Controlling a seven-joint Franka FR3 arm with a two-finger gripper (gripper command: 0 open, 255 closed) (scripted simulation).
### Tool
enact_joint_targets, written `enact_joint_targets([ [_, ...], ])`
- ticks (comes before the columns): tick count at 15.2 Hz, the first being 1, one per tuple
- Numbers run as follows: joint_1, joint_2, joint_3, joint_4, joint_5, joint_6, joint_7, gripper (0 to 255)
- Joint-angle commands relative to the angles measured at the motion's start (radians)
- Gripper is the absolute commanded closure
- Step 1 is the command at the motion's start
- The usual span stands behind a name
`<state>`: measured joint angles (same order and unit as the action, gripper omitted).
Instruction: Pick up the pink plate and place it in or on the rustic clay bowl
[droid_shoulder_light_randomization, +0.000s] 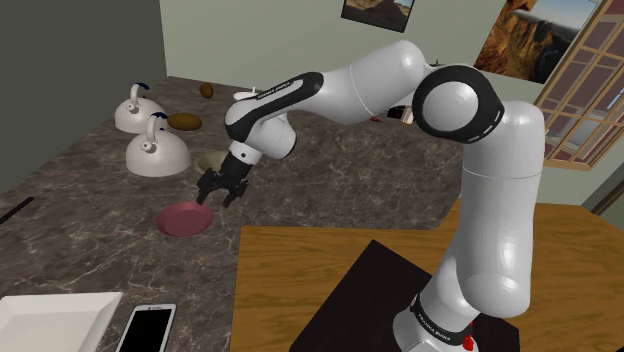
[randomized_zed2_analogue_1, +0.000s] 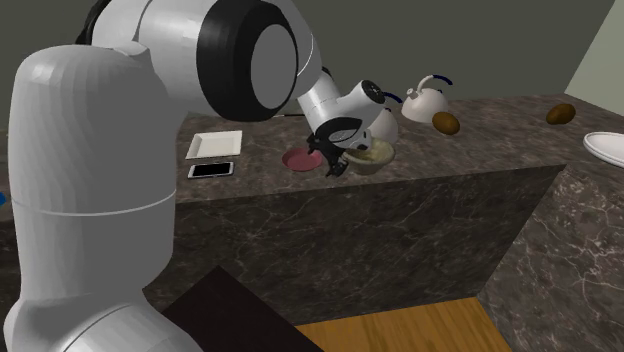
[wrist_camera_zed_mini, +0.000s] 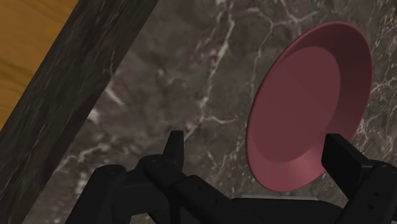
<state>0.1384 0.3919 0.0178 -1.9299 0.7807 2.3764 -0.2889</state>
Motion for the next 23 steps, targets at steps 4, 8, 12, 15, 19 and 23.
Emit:
enact_joint_targets([
  [4, 0.002, 0.006, 0.002, 0.001, 0.004, 0.007, -0.003, 0],
  [8, 0.002, 0.006, 0.002, 0.001, 0.004, 0.007, -0.003, 255],
  [12, 0.002, 0.006, 0.002, 0.001, 0.004, 0.007, -0.003, 255],
  [15, 0.002, 0.007, 0.002, 0.001, 0.004, 0.007, -0.003, 255],
  [19, 0.003, -0.011, -0.002, 0.002, -0.008, -0.009, 0.014, 255],
  [23, 0.006, -0.044, -0.01, 0.009, -0.031, -0.04, 0.046, 255],
])
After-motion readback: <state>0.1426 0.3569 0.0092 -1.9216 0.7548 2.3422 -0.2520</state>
